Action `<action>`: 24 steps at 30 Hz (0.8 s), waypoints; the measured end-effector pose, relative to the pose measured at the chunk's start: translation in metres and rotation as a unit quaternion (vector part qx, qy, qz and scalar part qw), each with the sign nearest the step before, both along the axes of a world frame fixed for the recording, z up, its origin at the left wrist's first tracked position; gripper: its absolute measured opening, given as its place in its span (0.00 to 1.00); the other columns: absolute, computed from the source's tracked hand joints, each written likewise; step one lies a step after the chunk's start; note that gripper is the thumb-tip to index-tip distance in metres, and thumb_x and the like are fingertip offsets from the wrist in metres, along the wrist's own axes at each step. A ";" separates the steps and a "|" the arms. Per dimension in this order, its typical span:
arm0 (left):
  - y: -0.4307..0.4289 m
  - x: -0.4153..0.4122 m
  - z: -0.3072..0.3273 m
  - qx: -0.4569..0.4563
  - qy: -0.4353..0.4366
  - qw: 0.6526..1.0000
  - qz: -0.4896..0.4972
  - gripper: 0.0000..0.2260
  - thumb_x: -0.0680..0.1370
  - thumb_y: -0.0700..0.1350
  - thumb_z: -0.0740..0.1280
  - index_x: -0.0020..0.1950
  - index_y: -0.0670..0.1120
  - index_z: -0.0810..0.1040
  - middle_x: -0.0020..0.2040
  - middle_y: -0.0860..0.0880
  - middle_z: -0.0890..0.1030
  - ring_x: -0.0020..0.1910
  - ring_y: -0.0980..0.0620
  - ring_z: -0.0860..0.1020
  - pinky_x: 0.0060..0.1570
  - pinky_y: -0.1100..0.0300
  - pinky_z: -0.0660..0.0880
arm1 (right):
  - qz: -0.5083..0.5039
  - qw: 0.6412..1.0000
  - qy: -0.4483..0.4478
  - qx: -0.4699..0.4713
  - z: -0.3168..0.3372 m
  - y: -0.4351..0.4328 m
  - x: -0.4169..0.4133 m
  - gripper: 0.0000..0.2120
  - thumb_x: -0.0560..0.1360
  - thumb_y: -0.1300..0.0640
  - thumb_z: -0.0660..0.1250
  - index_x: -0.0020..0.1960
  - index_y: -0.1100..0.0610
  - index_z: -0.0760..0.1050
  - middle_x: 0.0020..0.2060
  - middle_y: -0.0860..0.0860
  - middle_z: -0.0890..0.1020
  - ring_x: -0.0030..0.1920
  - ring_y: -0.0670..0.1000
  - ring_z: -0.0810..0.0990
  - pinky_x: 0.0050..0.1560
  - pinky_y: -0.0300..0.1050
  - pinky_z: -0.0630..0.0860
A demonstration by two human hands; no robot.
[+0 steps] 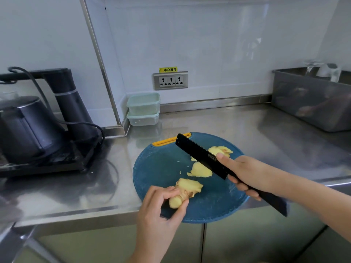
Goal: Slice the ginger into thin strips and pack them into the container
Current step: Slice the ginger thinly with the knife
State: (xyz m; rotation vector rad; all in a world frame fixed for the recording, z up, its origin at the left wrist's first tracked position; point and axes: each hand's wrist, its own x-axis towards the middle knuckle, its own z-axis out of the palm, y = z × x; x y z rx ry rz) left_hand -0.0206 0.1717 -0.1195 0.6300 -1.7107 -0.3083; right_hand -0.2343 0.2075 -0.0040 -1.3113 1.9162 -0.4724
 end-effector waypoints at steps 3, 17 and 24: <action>0.001 0.006 0.002 0.018 0.006 1.000 -0.021 0.10 0.70 0.47 0.73 0.48 0.49 0.77 0.48 0.60 0.75 0.52 0.56 0.80 0.46 0.63 0.79 | 0.018 1.000 -0.005 0.000 0.003 0.004 -0.004 0.29 0.76 0.32 0.50 0.34 0.57 0.65 0.21 0.50 0.66 0.18 0.49 0.62 0.20 0.38 0.65; -0.002 0.020 0.009 0.062 -0.045 0.997 -0.001 0.11 0.69 0.50 0.72 0.51 0.55 0.78 0.51 0.59 0.79 0.52 0.55 0.80 0.48 0.61 0.78 | 0.060 0.994 0.056 0.069 0.008 0.007 -0.017 0.28 0.76 0.31 0.51 0.34 0.56 0.63 0.22 0.50 0.66 0.18 0.50 0.62 0.21 0.38 0.65; -0.003 0.002 0.007 0.072 -0.025 0.997 0.017 0.10 0.70 0.52 0.72 0.51 0.53 0.80 0.52 0.59 0.79 0.53 0.55 0.79 0.51 0.65 0.76 | 0.110 0.974 0.186 -0.066 0.001 0.031 0.006 0.28 0.77 0.34 0.47 0.32 0.56 0.59 0.27 0.50 0.63 0.27 0.49 0.62 0.30 0.38 0.62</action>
